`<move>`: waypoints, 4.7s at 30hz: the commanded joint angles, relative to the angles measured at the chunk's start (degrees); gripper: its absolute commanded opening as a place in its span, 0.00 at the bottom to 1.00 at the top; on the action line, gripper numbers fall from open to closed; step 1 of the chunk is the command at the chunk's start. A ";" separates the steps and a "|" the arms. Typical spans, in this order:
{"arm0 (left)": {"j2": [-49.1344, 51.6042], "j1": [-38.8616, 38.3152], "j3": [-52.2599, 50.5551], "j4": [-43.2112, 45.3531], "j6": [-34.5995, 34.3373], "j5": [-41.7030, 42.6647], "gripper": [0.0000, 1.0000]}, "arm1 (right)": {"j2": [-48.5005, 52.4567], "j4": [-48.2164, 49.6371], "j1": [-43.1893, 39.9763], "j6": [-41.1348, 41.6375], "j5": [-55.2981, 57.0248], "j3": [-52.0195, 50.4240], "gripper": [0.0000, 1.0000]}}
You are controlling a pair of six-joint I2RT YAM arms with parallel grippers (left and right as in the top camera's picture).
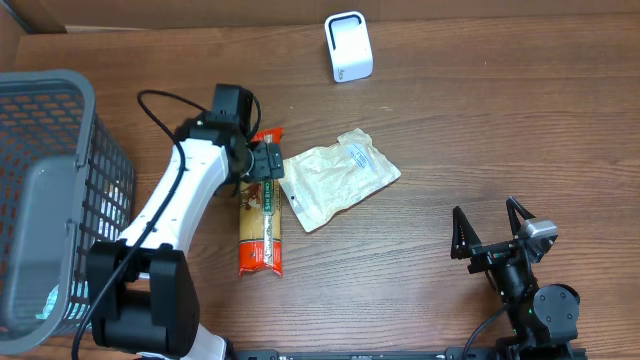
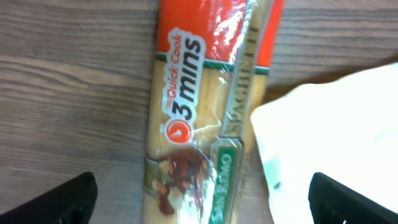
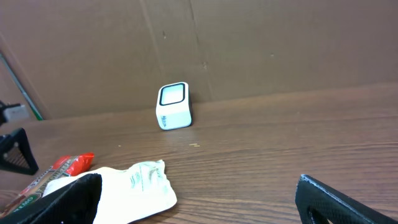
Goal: Scan the item barcode
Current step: 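Lift the spaghetti package out and lay it left of the pouch, then reach the left gripper into the basket and grasp the white gold-capped tube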
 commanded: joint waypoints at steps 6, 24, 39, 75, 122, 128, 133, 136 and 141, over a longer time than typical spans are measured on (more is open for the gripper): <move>-1.75 1.09 31.36 -15.85 3.15 -0.74 1.00 | -0.61 0.20 0.55 0.20 0.52 -0.61 1.00; -1.60 43.71 65.20 -44.13 -2.95 -0.24 1.00 | -0.61 0.20 0.55 0.20 0.52 -0.61 1.00; -1.57 55.76 35.87 -30.95 7.04 -3.13 1.00 | -0.61 0.20 0.55 0.20 0.52 -0.61 1.00; -1.22 55.60 -14.58 15.76 33.57 8.39 0.91 | -0.61 0.20 0.55 0.20 0.52 -0.61 1.00; -0.04 54.86 -5.05 0.55 33.57 15.74 0.79 | -0.61 0.20 0.55 0.20 0.50 -0.61 1.00; 4.66 54.86 -5.38 0.24 34.84 14.62 0.81 | -0.61 0.20 0.55 0.20 0.52 -0.61 1.00; 9.86 54.86 -5.38 0.00 35.06 14.62 0.81 | -0.61 0.20 0.55 0.20 0.52 -0.61 1.00; 10.80 54.86 -5.38 0.37 35.06 14.58 0.76 | -0.61 0.20 0.55 0.20 0.52 -0.61 1.00; 10.64 54.86 -4.33 1.07 33.55 11.34 0.50 | -0.61 0.20 0.55 0.20 0.52 -0.61 1.00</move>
